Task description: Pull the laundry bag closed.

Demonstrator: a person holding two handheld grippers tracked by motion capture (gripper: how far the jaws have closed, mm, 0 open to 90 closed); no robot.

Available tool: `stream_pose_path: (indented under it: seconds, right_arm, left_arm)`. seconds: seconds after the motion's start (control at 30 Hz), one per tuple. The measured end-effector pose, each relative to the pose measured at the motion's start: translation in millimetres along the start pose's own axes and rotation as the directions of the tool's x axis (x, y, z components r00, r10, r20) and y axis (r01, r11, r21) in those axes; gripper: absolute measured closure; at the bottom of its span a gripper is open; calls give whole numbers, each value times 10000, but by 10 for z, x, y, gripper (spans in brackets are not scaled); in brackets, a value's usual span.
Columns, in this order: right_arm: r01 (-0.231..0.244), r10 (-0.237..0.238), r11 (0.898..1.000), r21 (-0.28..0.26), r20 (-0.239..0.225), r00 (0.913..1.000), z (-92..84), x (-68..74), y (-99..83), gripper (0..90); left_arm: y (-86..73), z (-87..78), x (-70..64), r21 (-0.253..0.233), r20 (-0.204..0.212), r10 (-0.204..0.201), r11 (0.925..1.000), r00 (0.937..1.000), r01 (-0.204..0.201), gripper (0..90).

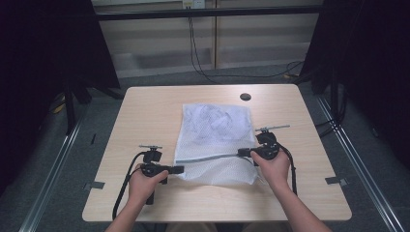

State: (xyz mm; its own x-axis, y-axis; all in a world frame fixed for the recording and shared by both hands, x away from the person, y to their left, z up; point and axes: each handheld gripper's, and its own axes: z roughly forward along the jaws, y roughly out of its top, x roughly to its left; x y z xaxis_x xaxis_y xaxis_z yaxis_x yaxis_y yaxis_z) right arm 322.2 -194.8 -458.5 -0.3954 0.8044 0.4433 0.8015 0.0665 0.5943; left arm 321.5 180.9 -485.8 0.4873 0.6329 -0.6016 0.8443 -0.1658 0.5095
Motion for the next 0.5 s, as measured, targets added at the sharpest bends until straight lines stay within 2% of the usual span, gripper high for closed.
stream_pose_path:
  seconds: [0.5]
  right_arm:
    - [-32,32,10000,4,88,10000,-42,-39,-17,868]
  left_arm:
    - [-2,-2,-2,-18,-28,-106,9999,9999,106,891]
